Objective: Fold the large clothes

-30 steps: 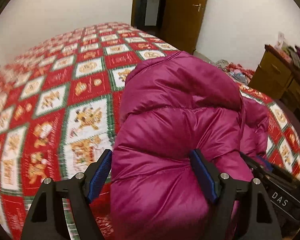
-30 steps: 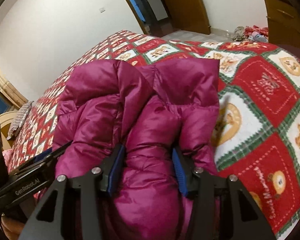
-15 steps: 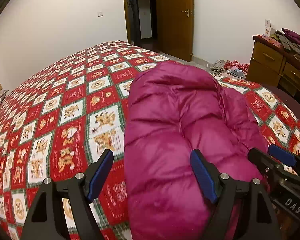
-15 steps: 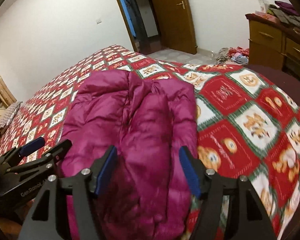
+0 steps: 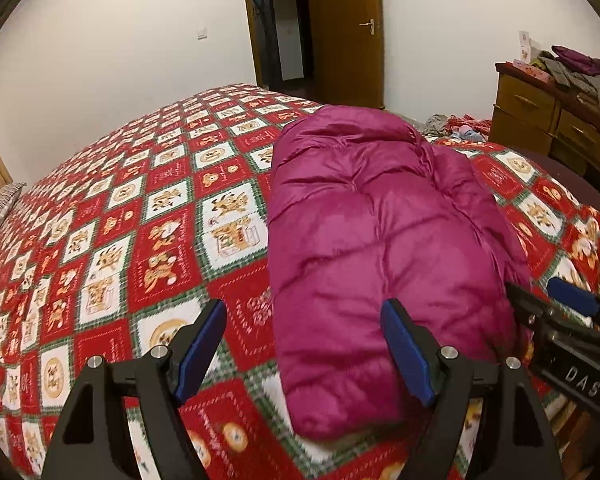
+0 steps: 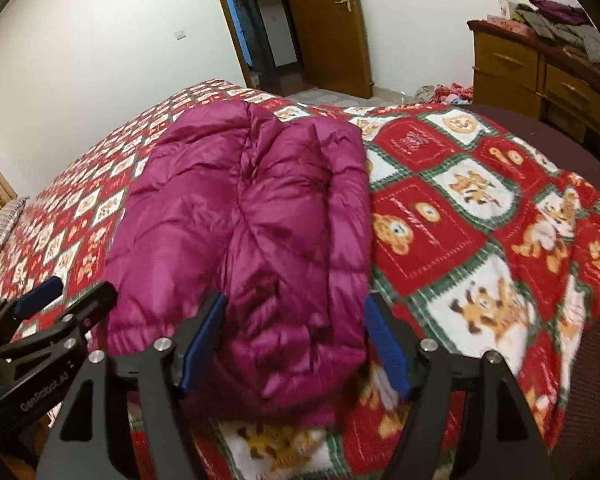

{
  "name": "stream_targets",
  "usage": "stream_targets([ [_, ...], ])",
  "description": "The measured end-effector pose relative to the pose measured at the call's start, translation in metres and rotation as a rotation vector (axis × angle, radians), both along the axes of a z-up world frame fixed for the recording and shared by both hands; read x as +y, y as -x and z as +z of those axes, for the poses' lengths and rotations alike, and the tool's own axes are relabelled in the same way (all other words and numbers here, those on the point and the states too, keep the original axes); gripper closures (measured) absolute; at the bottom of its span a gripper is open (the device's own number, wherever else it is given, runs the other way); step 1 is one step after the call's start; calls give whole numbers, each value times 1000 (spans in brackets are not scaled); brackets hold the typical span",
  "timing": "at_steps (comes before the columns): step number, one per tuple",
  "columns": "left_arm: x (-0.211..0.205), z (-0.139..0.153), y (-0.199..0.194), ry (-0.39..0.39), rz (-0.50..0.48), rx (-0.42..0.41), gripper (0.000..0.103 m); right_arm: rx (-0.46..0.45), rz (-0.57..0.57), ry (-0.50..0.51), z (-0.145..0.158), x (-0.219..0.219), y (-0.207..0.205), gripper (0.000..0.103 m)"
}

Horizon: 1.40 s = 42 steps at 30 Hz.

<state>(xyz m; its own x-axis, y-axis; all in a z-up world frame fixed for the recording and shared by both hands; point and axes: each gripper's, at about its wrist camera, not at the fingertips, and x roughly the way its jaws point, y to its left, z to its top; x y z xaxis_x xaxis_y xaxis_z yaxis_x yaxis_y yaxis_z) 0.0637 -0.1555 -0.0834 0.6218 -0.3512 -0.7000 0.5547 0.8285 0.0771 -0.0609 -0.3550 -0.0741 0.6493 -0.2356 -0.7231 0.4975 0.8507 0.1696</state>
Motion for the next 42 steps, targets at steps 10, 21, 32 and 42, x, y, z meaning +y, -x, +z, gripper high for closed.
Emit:
stream_targets([
  [10, 11, -6, 13, -13, 16, 33, 23, 19, -14, 47, -2, 18, 16, 22],
  [21, 23, -9, 34, -23, 5, 51, 23, 62, -20, 52, -10, 29, 37, 16],
  [32, 51, -10, 54, -20, 12, 126, 23, 95, 4, 37, -3, 52, 55, 15],
  [42, 75, -7, 85, -19, -5, 129, 23, 79, -12, -40, 8, 63, 90, 11],
])
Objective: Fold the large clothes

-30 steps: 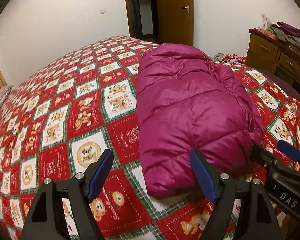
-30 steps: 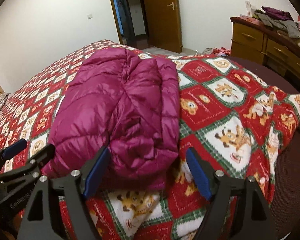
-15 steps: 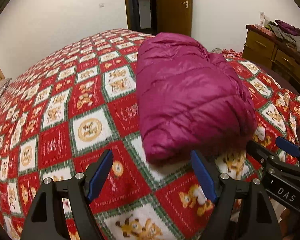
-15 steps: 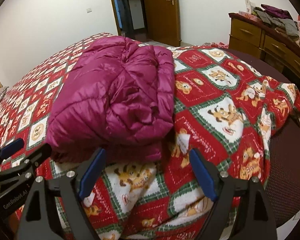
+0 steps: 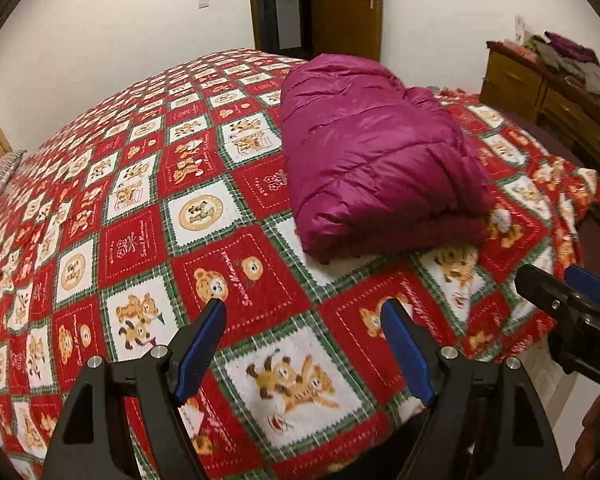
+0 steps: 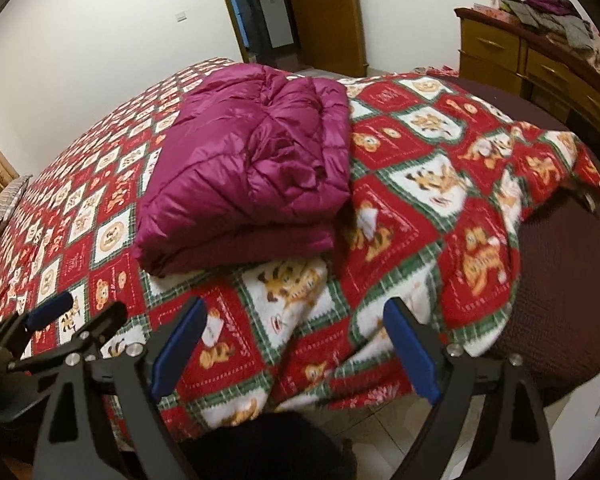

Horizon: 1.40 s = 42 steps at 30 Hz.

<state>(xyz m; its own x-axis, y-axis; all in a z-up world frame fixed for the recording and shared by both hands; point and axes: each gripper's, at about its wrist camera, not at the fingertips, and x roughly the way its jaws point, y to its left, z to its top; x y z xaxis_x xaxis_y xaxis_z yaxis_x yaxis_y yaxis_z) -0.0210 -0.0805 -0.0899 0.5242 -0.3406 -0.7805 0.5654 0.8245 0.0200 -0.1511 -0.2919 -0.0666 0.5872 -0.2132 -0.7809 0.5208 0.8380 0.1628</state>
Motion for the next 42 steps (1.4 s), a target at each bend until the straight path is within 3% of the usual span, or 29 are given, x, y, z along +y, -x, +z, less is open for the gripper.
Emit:
stream_targets([
  [4, 10, 15, 8, 34, 15, -40, 23, -16, -12, 56, 13, 7, 13, 11],
  [9, 20, 44, 22, 81, 24, -152, 23, -68, -16, 127, 39, 17, 25, 10],
  [24, 38, 141, 50, 238, 22, -440, 23, -324, -17, 384, 133, 51, 42, 0],
  [30, 42, 179, 57, 310, 26, -538, 13, -418, -29, 449, 164, 54, 41, 0],
  [35, 48, 205, 57, 391, 25, -577, 10, -477, -45, 470, 184, 52, 35, 0],
  [42, 41, 221, 53, 413, 44, -614, 8, -536, -75, 476, 199, 47, 32, 0],
])
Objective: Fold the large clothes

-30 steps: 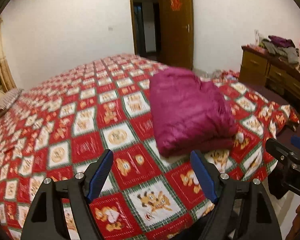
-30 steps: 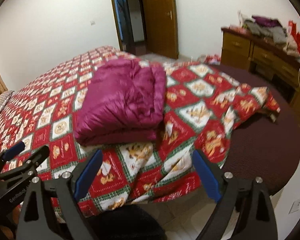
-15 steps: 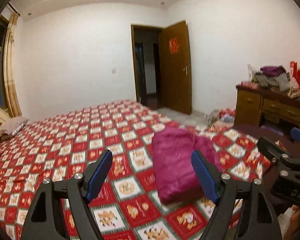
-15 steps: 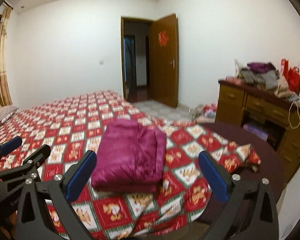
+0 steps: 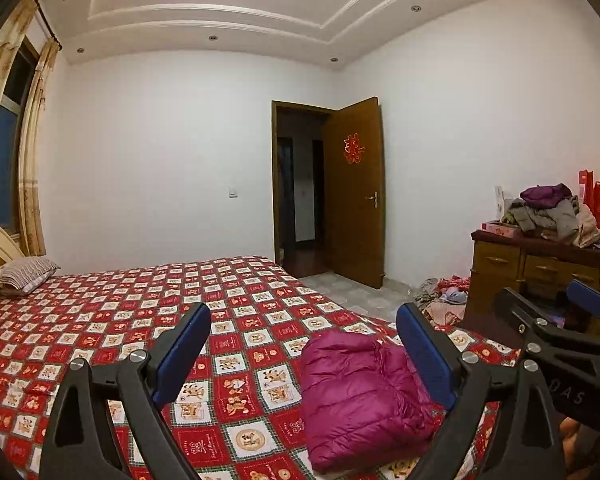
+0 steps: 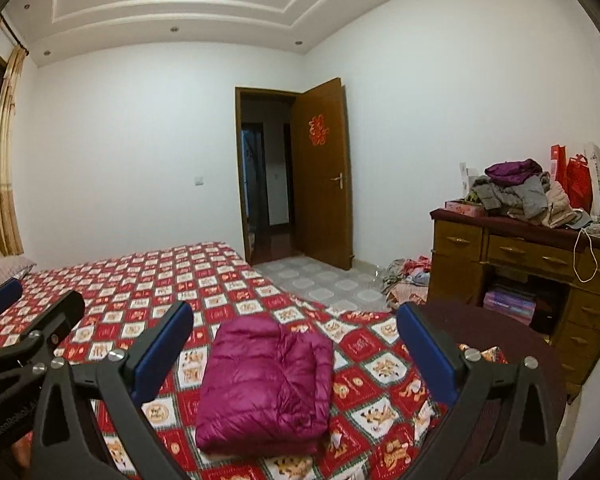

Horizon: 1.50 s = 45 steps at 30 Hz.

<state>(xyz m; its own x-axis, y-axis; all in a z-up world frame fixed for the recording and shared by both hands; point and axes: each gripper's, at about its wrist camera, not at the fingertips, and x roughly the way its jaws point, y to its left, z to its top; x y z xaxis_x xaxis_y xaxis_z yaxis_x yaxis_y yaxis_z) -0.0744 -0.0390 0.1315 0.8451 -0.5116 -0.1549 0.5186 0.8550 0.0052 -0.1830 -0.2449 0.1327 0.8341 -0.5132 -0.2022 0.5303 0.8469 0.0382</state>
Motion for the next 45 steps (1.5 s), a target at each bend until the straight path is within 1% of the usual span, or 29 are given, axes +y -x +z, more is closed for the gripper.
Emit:
stream_targets([
  [4, -4, -3, -9, 11, 10, 34, 8, -23, 1, -11, 3, -7, -2, 0],
  [12, -19, -14, -17, -28, 39, 47, 7, -30, -5, -41, -1, -21, -11, 0],
  [18, -25, -20, -21, -48, 48, 48, 7, -18, -5, -53, -6, -27, -14, 0],
  [25, -25, -22, -25, -54, 53, 58, 7, -19, -17, -65, -8, -34, -13, 0],
  [31, -27, -23, -26, -69, 72, 57, 7, -13, -14, -66, -8, -33, -13, 0],
  [40, -24, -25, -27, -64, 83, 55, 7, -10, -10, -53, -10, -31, -14, 0],
  [45, -25, -26, -29, -77, 102, 46, 7, -5, -10, -59, -13, -32, -14, 0],
])
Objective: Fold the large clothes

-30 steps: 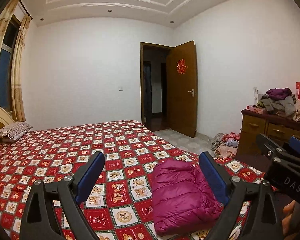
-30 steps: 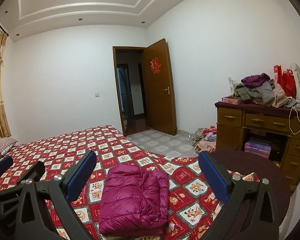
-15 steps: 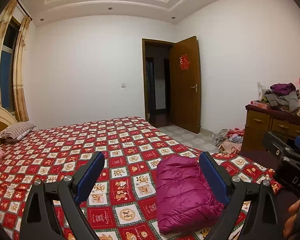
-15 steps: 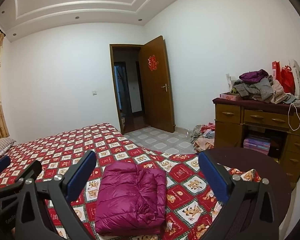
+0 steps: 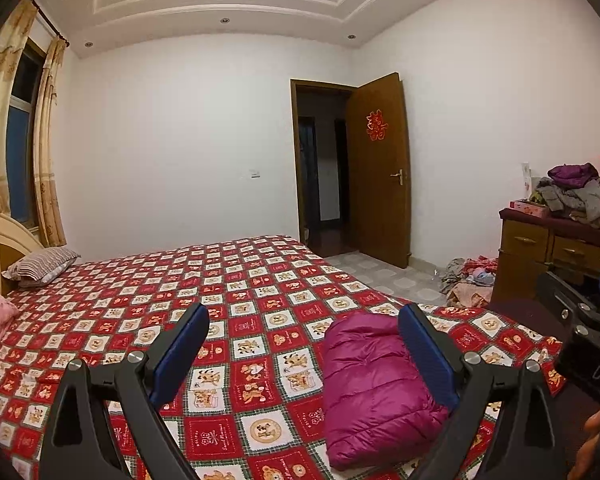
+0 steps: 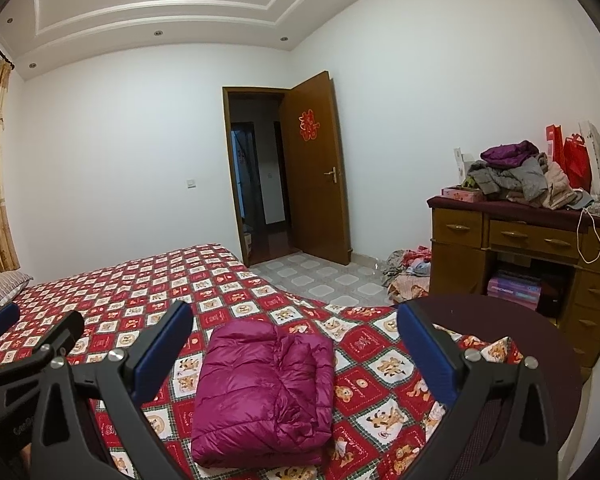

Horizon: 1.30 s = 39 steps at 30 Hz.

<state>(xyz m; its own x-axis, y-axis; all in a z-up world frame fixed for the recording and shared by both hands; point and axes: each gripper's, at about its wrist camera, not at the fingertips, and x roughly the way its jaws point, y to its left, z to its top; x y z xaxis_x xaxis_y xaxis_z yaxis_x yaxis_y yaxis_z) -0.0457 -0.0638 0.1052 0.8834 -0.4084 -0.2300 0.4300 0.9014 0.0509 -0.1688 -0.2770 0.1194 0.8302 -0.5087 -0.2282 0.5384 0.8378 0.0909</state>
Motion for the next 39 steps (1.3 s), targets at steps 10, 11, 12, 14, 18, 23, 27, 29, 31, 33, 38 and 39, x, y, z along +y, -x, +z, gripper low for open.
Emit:
stream_targets([
  [10, 1, -1, -3, 4, -1, 5, 7, 0, -3, -4, -3, -1, 0, 0],
  [11, 1, -2, -3, 4, -4, 7, 7, 1, -4, -3, -3, -1, 0, 0],
  [12, 1, -1, -3, 3, -5, 7, 7, 1, -3, -1, -3, -1, 0, 0],
  [14, 1, -2, -4, 1, -2, 8, 7, 1, -2, -3, -3, -2, 0, 0],
  [18, 2, -2, -4, 3, 1, 7, 7, 2, -2, 0, -3, -2, 1, 0],
  [23, 3, -2, -6, 6, 25, -8, 7, 2, -4, 0, -4, -1, 1, 0],
  [27, 2, -2, -6, 7, 27, -15, 7, 1, -4, 0, -5, -1, 1, 0],
  [29, 2, -2, -6, 9, 29, -18, 7, 2, -4, 0, -4, -2, 1, 0],
  [31, 2, -2, -8, 12, 25, -9, 7, 4, -5, 3, -5, -2, 1, 0],
  [33, 3, -3, -11, 22, 3, 16, 7, 7, -10, 4, -6, -1, 3, 0],
  [38, 5, -5, -17, 32, -14, 50, 7, 14, -12, -4, -6, -1, 3, 0],
  [39, 5, -5, -18, 31, -16, 53, 7, 15, -13, -5, -6, 0, 3, 0],
])
